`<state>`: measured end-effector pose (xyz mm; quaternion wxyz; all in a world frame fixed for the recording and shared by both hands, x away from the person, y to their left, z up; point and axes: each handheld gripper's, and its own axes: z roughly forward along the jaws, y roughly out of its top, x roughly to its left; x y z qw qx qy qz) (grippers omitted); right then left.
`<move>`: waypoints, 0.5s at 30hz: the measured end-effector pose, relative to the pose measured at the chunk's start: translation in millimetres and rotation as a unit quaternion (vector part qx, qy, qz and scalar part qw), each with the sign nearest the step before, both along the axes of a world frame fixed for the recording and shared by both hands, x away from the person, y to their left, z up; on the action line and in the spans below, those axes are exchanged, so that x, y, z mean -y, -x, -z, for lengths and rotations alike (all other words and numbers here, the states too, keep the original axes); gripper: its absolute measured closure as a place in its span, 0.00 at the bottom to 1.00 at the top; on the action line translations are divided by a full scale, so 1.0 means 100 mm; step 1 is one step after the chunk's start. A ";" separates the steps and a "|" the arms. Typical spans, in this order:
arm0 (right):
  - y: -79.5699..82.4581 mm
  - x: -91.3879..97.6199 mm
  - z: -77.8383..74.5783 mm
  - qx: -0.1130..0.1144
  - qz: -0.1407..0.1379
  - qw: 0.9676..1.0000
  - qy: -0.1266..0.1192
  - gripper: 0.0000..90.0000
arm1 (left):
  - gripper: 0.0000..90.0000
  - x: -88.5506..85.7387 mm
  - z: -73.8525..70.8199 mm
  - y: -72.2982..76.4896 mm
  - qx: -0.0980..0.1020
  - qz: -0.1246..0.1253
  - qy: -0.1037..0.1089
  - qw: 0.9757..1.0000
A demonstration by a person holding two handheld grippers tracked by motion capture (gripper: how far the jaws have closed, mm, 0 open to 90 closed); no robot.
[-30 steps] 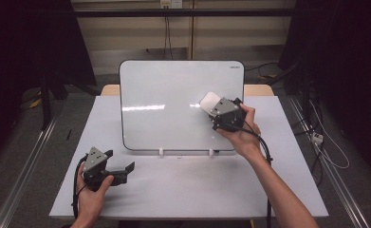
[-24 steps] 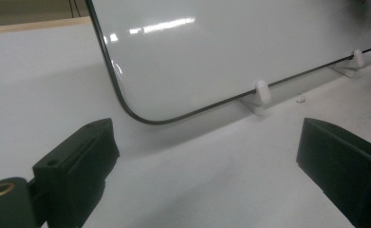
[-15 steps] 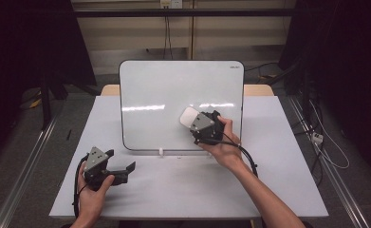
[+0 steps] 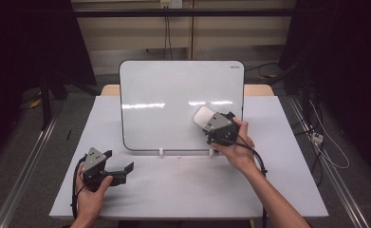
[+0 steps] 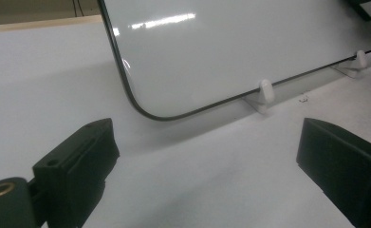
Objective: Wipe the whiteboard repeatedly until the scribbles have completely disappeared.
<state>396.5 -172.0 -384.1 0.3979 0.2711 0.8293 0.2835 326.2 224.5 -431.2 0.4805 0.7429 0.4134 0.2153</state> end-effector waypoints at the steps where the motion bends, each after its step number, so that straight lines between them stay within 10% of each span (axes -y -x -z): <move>1: -0.01 0.06 -0.02 0.000 0.007 1.000 -0.004 0.34 | 0.06 0.00 0.00 0.00 0.000 0.002 -0.003 1.000; 15: -0.18 0.38 -0.28 0.018 0.057 0.998 -0.027 0.35 | 0.06 -0.01 0.00 -0.01 0.000 0.001 -0.002 1.000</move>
